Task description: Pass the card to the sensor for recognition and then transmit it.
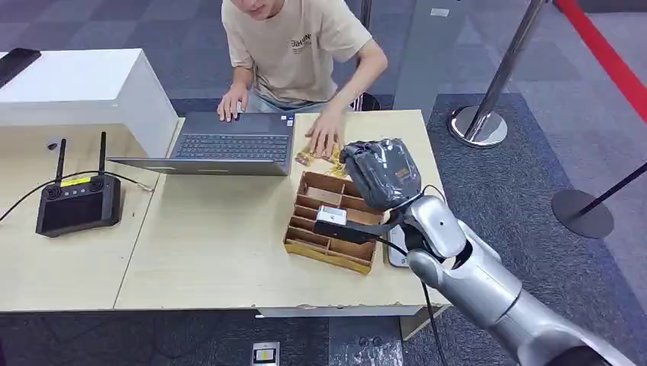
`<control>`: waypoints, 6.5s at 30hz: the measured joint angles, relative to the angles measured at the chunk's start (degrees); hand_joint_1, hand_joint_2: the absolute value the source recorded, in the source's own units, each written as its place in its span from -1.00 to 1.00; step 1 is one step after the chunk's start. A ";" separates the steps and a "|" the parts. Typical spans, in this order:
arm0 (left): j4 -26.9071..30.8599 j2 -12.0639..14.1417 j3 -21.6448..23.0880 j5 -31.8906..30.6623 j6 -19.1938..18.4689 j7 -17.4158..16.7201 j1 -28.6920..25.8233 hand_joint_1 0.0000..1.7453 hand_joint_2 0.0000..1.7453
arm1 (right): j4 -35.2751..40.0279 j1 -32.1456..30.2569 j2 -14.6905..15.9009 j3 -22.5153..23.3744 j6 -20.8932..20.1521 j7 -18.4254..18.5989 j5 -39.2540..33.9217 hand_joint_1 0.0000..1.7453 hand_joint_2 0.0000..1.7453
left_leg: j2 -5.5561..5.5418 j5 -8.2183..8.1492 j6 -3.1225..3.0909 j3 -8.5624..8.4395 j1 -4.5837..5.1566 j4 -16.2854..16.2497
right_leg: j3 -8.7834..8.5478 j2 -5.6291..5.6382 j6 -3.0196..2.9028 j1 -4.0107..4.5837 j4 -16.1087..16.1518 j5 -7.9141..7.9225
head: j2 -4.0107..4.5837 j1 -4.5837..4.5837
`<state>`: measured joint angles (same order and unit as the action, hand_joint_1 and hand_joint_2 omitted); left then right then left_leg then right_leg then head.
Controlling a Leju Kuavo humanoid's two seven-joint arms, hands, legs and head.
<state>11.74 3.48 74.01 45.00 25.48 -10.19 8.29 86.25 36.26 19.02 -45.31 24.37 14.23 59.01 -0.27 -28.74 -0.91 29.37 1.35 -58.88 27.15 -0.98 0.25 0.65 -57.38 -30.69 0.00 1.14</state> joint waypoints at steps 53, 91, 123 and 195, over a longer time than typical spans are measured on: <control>0.00 -0.31 -0.11 0.77 1.07 0.50 -0.85 -1.00 1.00 | -21.22 -18.54 -5.35 19.89 15.45 -26.27 -49.18 1.00 1.00 | 0.00 -0.01 0.00 0.01 0.00 0.00 | 0.00 0.00 0.01 0.00 0.01 -0.01 | 0.00 0.00; 0.00 -1.14 -1.97 2.99 1.03 1.73 -1.02 -1.00 1.00 | -44.72 -13.89 -15.35 24.29 15.80 -35.10 -43.73 1.00 1.00 | 0.08 0.00 0.00 -0.42 -0.01 0.00 | -0.39 0.04 -0.01 0.00 0.02 0.02 | 0.00 0.02; 0.00 -1.51 -2.01 2.58 0.98 1.11 -1.13 -1.00 1.00 | -44.63 -16.28 -26.78 62.23 15.93 -40.20 -14.05 1.00 1.00 | 0.07 -0.01 0.00 -0.26 -0.01 0.00 | -0.24 0.04 0.00 0.00 0.02 0.01 | 0.00 0.02; -0.02 -1.11 -1.92 -2.43 -2.62 1.31 1.89 -1.00 1.00 | -13.58 16.76 -8.92 7.69 -2.49 -1.03 -12.49 1.00 1.00 | -0.05 0.05 0.01 0.11 0.01 -0.03 | 0.03 -0.05 0.04 0.00 -0.04 0.06 | 0.00 0.02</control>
<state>11.72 2.36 72.08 42.58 22.86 -8.87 10.19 72.67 53.02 10.10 -37.62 21.88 13.20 46.52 -0.32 -28.69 -0.90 29.49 1.36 -58.90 27.18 -1.02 0.29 0.65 -57.42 -30.63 0.00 1.16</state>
